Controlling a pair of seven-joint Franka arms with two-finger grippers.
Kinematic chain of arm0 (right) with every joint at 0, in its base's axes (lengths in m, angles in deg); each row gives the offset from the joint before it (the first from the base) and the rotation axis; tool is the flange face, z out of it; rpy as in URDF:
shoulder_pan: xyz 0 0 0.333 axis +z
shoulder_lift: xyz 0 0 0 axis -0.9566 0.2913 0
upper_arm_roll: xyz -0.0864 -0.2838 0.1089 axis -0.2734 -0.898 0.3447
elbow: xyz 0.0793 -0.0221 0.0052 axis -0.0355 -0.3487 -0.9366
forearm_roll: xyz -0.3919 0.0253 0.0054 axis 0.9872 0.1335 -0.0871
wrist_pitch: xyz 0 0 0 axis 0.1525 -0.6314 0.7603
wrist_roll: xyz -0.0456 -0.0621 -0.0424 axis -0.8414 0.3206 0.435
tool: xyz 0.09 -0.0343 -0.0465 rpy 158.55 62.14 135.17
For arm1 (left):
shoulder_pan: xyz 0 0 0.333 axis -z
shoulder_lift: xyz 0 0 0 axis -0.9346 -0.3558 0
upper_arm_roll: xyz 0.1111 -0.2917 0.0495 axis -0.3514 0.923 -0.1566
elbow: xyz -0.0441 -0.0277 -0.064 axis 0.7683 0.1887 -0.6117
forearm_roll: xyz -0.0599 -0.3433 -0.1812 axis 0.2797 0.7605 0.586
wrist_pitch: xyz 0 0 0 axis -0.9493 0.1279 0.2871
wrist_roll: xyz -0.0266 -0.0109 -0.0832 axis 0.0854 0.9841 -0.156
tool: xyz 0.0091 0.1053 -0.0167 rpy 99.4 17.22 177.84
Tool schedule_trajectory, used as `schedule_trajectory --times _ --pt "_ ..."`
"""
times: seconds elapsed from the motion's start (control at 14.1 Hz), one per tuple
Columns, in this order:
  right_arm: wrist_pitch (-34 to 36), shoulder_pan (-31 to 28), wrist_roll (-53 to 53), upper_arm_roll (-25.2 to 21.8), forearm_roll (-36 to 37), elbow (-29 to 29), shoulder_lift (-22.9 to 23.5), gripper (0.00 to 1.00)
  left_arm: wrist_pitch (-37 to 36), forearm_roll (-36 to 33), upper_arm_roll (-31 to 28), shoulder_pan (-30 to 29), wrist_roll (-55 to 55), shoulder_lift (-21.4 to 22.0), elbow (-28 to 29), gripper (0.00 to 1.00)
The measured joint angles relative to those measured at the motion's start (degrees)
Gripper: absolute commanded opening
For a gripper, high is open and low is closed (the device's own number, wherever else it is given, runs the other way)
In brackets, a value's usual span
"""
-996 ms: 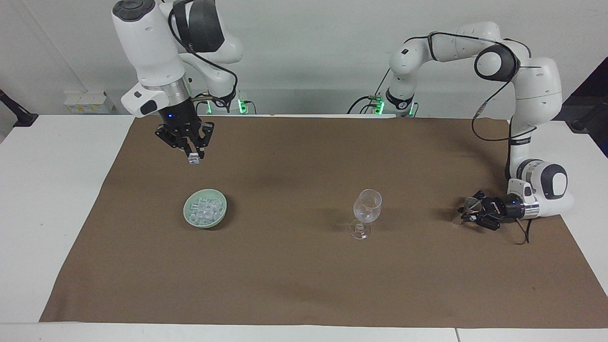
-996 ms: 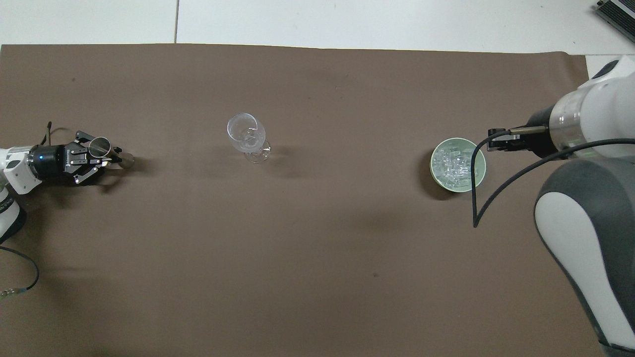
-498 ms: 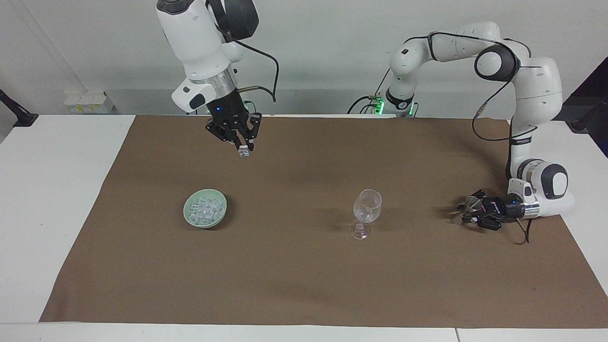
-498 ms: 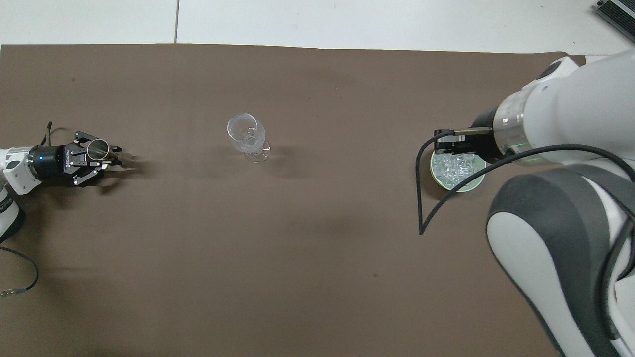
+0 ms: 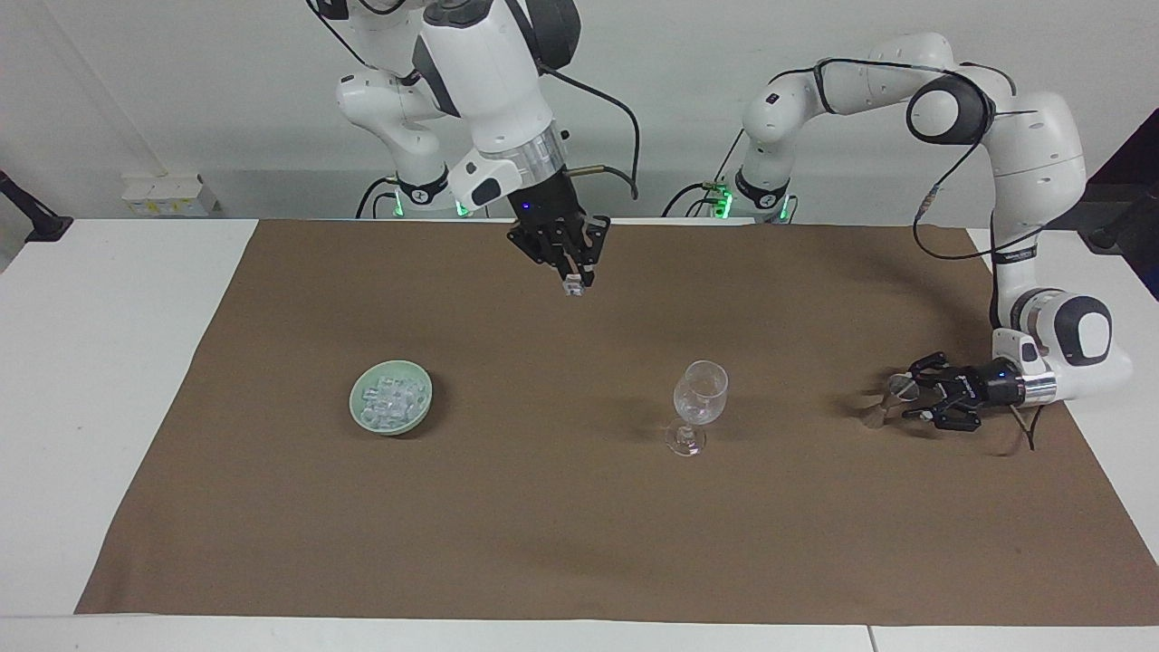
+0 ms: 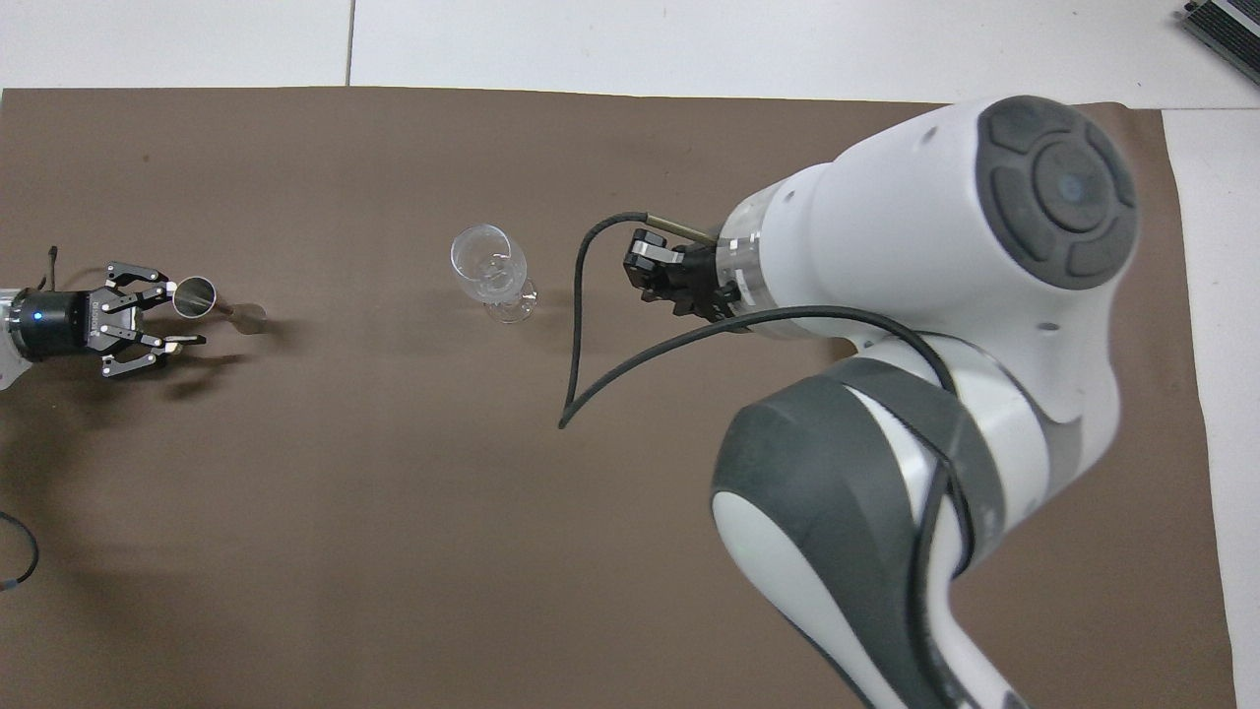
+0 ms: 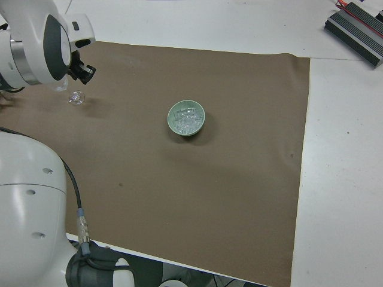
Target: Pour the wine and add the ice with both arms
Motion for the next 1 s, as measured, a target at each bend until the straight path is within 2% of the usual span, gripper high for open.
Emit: schedule_trajectory --times 0.21,0.36,0.71,1.0 --pt "-3.8 2.6 -5.0 0.0 0.0 2.8 3.9 0.0 -0.1 -3.3 -0.2 -0.1 0.0 2.4 -2.2 0.67" --pt "-5.9 3.5 -7.3 0.0 0.0 3.9 5.5 0.0 -0.1 -5.4 -0.1 0.1 -2.1 6.0 -3.1 0.69" --pt "-11.4 7.6 -12.3 -0.2 0.2 8.7 12.4 0.0 0.1 -14.0 0.2 2.2 -16.6 18.6 -3.6 0.7" --pt "-12.8 9.6 -14.2 -0.3 2.1 13.6 17.3 0.0 1.3 -22.7 0.2 8.3 -32.5 28.7 -3.6 0.73"
